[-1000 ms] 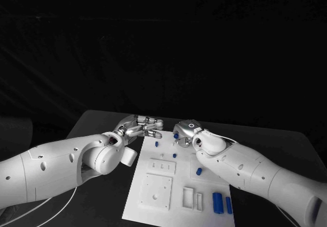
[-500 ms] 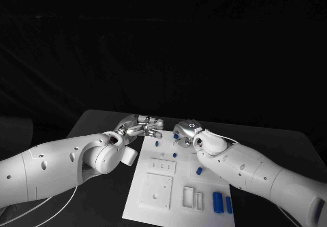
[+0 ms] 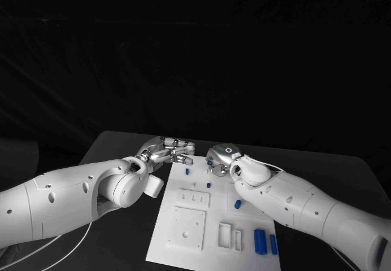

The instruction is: Assemble the parts on the task board

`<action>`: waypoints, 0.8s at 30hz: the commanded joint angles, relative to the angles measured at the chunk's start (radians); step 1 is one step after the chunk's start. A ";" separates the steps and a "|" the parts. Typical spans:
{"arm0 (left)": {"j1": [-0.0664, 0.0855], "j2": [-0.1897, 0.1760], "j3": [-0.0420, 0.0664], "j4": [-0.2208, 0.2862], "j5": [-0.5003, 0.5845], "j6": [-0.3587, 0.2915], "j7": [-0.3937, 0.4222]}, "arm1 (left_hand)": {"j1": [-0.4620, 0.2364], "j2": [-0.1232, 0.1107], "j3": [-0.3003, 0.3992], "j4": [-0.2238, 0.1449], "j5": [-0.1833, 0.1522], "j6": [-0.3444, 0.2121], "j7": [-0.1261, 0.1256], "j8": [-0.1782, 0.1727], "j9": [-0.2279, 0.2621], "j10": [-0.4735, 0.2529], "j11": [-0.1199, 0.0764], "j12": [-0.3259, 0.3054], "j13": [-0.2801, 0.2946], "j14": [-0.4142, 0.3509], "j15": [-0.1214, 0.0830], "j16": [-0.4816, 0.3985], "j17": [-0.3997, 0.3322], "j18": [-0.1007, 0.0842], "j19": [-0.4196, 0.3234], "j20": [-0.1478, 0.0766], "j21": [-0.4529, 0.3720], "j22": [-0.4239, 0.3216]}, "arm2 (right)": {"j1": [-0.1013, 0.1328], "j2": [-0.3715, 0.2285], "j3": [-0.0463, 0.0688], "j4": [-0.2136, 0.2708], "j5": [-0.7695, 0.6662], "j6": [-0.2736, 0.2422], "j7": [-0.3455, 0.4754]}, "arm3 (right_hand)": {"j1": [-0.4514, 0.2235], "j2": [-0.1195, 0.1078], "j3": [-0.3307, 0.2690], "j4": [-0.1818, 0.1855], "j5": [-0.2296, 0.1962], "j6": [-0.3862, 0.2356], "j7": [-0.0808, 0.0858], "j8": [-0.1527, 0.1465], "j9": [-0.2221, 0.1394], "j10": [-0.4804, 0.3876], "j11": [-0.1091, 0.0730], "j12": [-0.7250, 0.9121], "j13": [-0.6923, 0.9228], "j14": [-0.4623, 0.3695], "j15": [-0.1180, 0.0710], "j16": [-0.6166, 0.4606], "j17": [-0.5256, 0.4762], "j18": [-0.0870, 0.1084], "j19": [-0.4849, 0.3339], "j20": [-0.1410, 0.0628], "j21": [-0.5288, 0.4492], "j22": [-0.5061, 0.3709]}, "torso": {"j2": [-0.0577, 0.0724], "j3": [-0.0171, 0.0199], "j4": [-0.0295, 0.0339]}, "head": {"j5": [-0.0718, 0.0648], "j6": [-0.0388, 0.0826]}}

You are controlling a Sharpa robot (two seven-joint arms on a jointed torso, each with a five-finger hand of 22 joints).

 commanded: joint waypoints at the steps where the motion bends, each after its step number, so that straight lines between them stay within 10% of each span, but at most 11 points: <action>1: 0.003 0.001 0.001 0.002 -0.004 0.002 0.001 | -0.003 -0.005 0.004 0.003 0.007 -0.003 0.003 0.005 0.001 -0.009 0.001 0.003 0.001 -0.009 0.000 0.004 -0.001 -0.007 -0.005 0.000 0.001 -0.002 | -0.001 -0.001 -0.001 0.001 0.002 0.005 0.009 | -0.011 0.003 0.009 0.001 0.002 0.003 0.001 0.004 0.000 0.006 -0.002 0.000 -0.001 -0.004 0.000 0.000 0.000 0.019 0.039 -0.001 0.005 -0.002 | 0.001 -0.0003 -0.0001 | 0.000 0.001; 13: 0.003 0.002 0.001 0.002 -0.004 0.005 -0.001 | -0.003 -0.005 0.004 0.003 0.007 -0.003 0.003 0.005 0.001 -0.009 0.001 0.003 0.001 -0.009 0.000 0.004 -0.001 -0.007 -0.005 0.000 0.001 -0.002 | -0.002 0.004 -0.001 -0.010 0.002 -0.027 -0.007 | -0.016 0.005 0.135 0.024 -0.047 0.003 0.003 0.004 0.001 0.006 -0.001 0.000 -0.001 -0.005 0.000 0.002 0.001 0.021 0.038 -0.001 0.011 0.000 | 0.001 -0.0010 0.0003 | 0.001 0.004; 24: 0.004 0.004 0.001 0.002 -0.004 0.011 -0.003 | -0.003 -0.006 0.004 0.005 0.007 -0.004 0.003 0.005 0.002 -0.010 0.002 0.004 0.001 -0.009 0.001 0.003 -0.002 -0.006 -0.005 0.001 0.001 -0.004 | -0.002 0.011 -0.001 -0.019 -0.002 -0.058 -0.026 | -0.015 -0.005 0.124 0.045 -0.046 0.005 0.002 0.004 0.001 0.007 -0.002 0.000 -0.001 -0.005 -0.001 0.002 0.001 0.020 0.039 -0.001 0.010 -0.002 | 0.001 -0.0011 0.0004 | 0.001 0.006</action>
